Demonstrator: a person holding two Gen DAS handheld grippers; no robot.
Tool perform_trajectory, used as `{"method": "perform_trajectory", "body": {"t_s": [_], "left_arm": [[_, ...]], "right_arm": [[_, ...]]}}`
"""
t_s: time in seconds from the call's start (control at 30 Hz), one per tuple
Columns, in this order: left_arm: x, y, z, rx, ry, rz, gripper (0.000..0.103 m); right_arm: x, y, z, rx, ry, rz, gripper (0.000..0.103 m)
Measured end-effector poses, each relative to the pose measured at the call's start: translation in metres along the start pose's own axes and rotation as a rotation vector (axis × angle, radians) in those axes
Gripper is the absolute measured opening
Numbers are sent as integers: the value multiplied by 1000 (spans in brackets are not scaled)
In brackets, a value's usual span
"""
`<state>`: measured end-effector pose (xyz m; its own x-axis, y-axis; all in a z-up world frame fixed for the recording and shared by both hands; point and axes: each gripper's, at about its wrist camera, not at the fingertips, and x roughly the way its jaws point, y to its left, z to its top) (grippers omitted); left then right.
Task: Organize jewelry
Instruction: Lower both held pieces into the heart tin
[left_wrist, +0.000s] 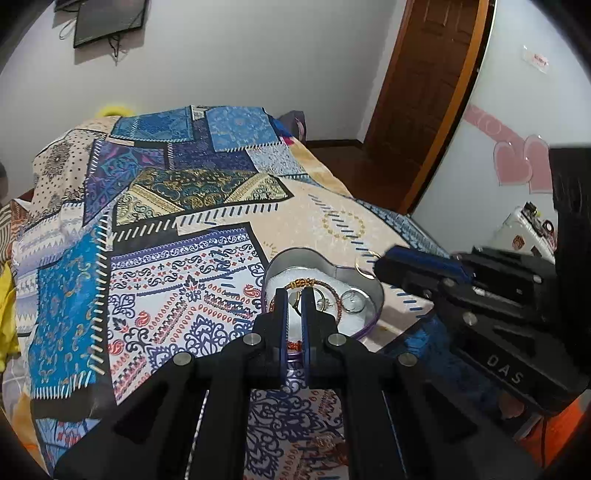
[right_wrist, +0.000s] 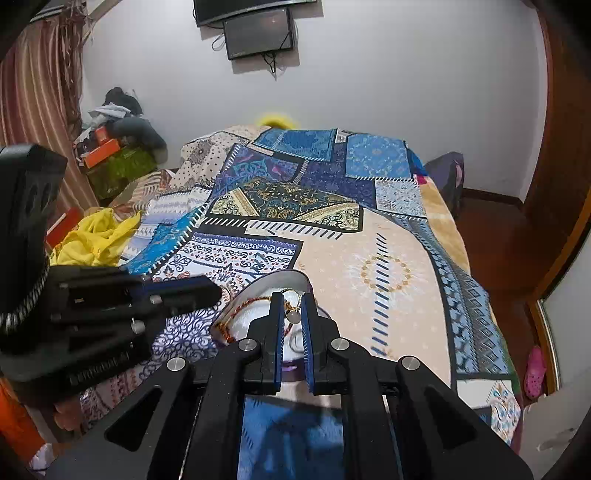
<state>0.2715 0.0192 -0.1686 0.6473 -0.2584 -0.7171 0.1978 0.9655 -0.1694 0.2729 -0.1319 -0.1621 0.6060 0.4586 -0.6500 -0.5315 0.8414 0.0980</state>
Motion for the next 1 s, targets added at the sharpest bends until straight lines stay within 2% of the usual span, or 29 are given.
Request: {"method": "perform_trajectory", "body": {"t_s": [0.63,1.0], "left_arm": [[32,-1,2,57,64,-29,5],[24,-4,1,58,71,-23,6]], "right_arm": [[40,-10,9,12,153,85,8],[29,-10,12,5,144,71,10]]}}
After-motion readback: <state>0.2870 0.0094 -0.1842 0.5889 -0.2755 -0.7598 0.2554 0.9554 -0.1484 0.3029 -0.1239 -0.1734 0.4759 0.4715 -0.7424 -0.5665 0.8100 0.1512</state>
